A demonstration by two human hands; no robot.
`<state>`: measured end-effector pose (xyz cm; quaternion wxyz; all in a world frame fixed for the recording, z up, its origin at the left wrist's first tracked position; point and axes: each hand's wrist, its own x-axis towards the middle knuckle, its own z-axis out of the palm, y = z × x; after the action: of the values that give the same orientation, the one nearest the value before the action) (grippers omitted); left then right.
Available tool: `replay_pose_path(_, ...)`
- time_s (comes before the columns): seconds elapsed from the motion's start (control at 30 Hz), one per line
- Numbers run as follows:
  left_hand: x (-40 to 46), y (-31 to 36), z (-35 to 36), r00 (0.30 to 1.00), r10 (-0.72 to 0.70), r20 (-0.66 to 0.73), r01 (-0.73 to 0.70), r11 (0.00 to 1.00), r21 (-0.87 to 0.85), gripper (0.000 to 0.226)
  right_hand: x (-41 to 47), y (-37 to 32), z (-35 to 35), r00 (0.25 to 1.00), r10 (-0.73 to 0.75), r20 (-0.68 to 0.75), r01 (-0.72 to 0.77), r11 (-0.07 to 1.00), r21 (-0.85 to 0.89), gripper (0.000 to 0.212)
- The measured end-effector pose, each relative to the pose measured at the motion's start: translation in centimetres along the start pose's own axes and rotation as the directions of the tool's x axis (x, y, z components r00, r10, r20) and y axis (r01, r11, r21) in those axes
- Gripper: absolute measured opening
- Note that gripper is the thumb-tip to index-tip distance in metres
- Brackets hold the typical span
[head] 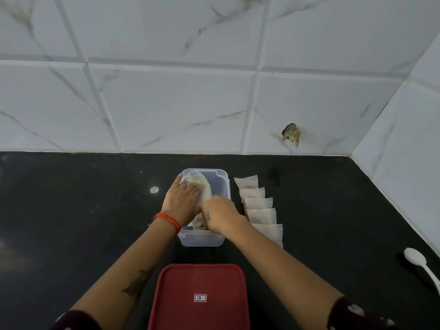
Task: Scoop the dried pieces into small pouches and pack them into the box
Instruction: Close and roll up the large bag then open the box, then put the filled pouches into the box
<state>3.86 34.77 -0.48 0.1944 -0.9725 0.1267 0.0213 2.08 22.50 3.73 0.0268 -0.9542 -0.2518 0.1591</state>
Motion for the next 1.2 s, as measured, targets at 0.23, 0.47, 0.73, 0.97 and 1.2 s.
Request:
replay_pose_path(0.23,0.0,0.0,0.0,1.000,0.000,0.008,0.000,1.000,0.006,0.056,0.9,0.0,0.0,0.993,-0.031,0.110,0.036,0.998,-0.047,0.028)
replay_pose_path(0.47,-0.2,-0.4,-0.6,0.997,-0.008,-0.078,-0.006,0.985,-0.172,0.042,-0.3,0.7,-1.6,0.979,-0.148,0.141,0.129,0.982,0.139,0.026)
replay_pose_path(0.73,-1.0,3.6,-2.3,0.775,-0.274,-0.569,-0.167,0.779,-0.604,0.020,-6.5,7.4,-1.9,0.953,-0.107,-0.282,0.258,0.777,0.574,0.025)
replay_pose_path(0.97,-2.1,11.8,-4.8,0.801,-0.243,-0.547,-0.309,0.616,-0.725,0.036,-10.6,12.9,2.7,0.860,0.278,-0.427,0.230,0.536,0.812,0.028)
replay_pose_path(1.2,-4.5,18.5,-1.8,0.888,-0.441,-0.132,-0.015,0.259,-0.966,0.060,-11.3,13.7,9.7,0.810,0.567,-0.153,-0.174,0.481,0.859,0.022)
